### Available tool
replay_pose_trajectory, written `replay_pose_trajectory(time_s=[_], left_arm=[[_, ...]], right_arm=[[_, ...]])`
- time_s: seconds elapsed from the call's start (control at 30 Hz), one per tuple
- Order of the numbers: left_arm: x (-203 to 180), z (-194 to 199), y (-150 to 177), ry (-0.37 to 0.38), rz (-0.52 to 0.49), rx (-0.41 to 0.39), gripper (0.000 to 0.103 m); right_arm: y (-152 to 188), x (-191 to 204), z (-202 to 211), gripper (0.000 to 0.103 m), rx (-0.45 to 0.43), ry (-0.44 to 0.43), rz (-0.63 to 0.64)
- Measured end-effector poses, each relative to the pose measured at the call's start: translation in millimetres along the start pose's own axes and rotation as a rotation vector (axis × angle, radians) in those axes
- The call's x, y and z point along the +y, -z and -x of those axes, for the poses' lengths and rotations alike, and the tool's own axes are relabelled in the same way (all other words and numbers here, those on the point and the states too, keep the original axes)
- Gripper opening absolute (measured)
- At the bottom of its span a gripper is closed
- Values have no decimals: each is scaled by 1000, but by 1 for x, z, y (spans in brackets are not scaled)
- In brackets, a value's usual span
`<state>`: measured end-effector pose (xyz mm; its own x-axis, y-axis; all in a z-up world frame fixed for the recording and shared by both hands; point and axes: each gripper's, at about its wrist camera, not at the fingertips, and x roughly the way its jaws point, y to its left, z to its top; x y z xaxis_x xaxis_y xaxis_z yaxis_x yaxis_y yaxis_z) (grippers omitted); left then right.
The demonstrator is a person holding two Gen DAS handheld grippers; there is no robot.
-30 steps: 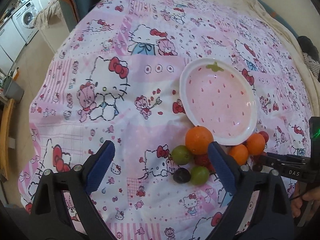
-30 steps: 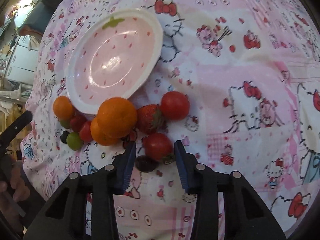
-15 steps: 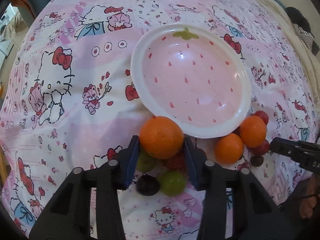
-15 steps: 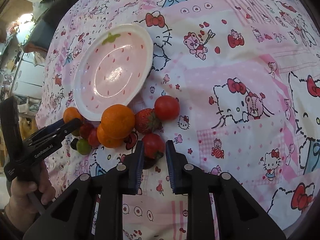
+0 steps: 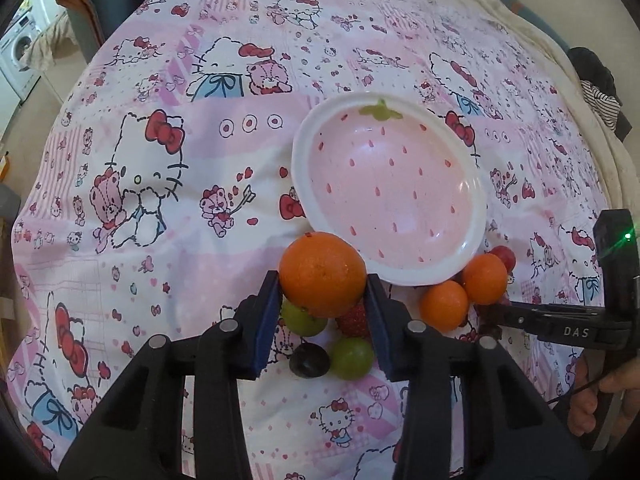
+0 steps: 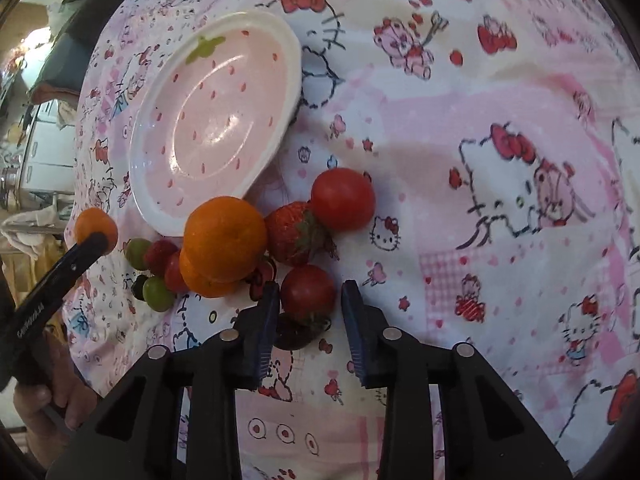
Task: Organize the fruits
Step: 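Lift the orange with the left tool while the right tool grasps a cherry tomato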
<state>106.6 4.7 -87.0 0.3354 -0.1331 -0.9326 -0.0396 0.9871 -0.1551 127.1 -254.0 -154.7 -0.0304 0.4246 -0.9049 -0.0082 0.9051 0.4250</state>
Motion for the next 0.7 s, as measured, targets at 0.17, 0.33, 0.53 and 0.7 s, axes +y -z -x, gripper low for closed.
replay_pose_trajectory(time_s=[0.17,0.33,0.53,0.7], left_arm=[[-2,6,2,-3,-10,-14,37],[0,15,4,-18,-12,-42,37],[0,33,-2,-43,-19,-96,37],[-7,43,-20,-61,-72,-111,37]], right_arm=[[5,2,10,30,-36,22,32],[15,-6,38,30,-107,-51,-6],[17,-2,87,30,-309,-198,-5],[5,14,107,30,-441,-162,58]])
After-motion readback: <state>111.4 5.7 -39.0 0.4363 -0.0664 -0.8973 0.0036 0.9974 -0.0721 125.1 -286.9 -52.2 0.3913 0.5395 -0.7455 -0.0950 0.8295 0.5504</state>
